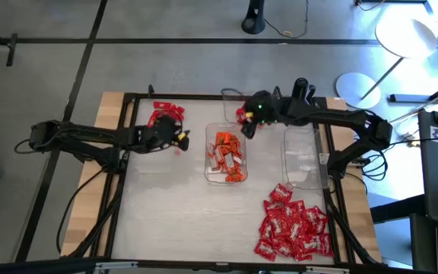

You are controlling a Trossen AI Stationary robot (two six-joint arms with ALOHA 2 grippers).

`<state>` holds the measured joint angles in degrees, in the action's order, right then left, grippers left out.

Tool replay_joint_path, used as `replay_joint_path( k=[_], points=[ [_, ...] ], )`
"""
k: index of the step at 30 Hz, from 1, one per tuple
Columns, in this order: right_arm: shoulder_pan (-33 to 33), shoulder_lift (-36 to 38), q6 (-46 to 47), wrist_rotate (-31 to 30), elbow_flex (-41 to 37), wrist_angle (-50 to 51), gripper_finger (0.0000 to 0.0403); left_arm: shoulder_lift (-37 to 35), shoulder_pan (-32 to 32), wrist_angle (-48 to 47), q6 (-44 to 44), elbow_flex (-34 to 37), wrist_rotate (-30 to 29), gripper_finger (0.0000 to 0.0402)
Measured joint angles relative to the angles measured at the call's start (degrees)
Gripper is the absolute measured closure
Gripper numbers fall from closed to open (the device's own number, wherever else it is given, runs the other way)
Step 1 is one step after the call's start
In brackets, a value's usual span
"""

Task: Sort candy
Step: Put the red chocolate into the top transparent bin

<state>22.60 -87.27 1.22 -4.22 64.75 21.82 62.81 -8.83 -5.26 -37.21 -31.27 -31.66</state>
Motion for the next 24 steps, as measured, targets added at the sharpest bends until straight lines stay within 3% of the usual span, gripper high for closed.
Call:
replay_joint_path(
  k=[5, 12, 24],
  points=[
    [-5.4, -0.5, -1.4, -4.2, 0.0, -2.8, 0.0155, 0.0, -9.1, -8.2, -3.9, 0.0, -0.1, 0.0208],
    [-8.9, -0.5, -1.7, -6.0, 0.0, -6.1, 0.0155, 2.3, -20.5, -6.8, 0.3, -0.5, 6.2, 0.0208],
    [-8.7, -0.5, -1.6, -5.8, 0.0, -6.2, 0.0155, 14.4, -30.6, -7.8, 4.7, -11.2, 8.1, 0.0208]
  ],
)
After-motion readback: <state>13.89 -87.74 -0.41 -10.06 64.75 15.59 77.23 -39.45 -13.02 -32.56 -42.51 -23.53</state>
